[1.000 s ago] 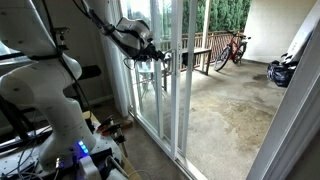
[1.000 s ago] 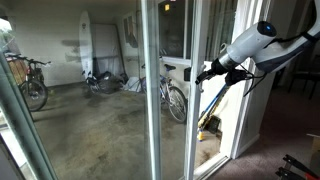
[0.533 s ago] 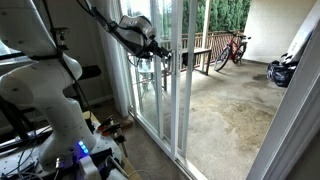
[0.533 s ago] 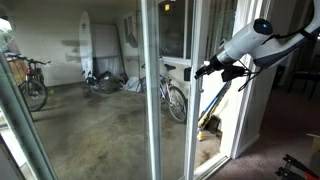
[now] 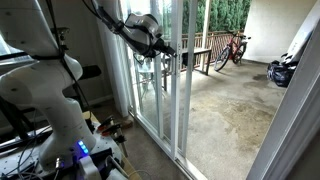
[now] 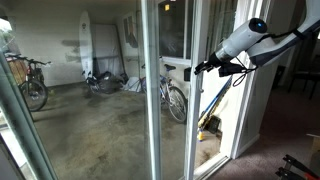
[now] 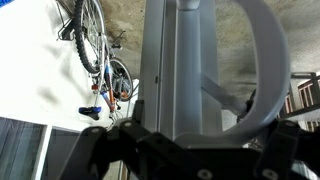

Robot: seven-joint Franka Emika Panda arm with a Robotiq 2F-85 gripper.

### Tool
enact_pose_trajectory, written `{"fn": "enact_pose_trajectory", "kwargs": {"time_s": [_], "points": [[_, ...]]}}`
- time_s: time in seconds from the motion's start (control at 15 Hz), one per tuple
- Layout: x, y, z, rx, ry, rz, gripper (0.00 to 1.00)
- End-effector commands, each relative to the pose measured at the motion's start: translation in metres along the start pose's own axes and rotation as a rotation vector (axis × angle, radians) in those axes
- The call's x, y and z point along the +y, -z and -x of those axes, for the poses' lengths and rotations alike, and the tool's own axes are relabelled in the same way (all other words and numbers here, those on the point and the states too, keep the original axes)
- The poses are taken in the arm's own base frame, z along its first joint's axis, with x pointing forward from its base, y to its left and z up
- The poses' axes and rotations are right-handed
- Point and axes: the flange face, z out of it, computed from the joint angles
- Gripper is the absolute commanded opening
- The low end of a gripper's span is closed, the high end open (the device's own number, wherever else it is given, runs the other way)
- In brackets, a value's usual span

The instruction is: Push the front glass door fully to the right

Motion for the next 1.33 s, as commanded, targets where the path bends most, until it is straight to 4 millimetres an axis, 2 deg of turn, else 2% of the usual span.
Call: {"fn": "enact_pose_trajectory", "kwargs": {"time_s": [0.0, 0.73, 1.07, 1.27], "points": [[0.012, -0.008, 0.01, -0.009, 0.018, 0.004, 1.0], [0.017, -0.011, 0.03, -0.023, 0.099, -0.031, 1.0], [0.048, -0.021, 0.027, -0.071, 0.059, -0.106, 1.0], [0.063, -0.028, 0.033, -0.106, 0.027, -0.188, 1.0]]}}
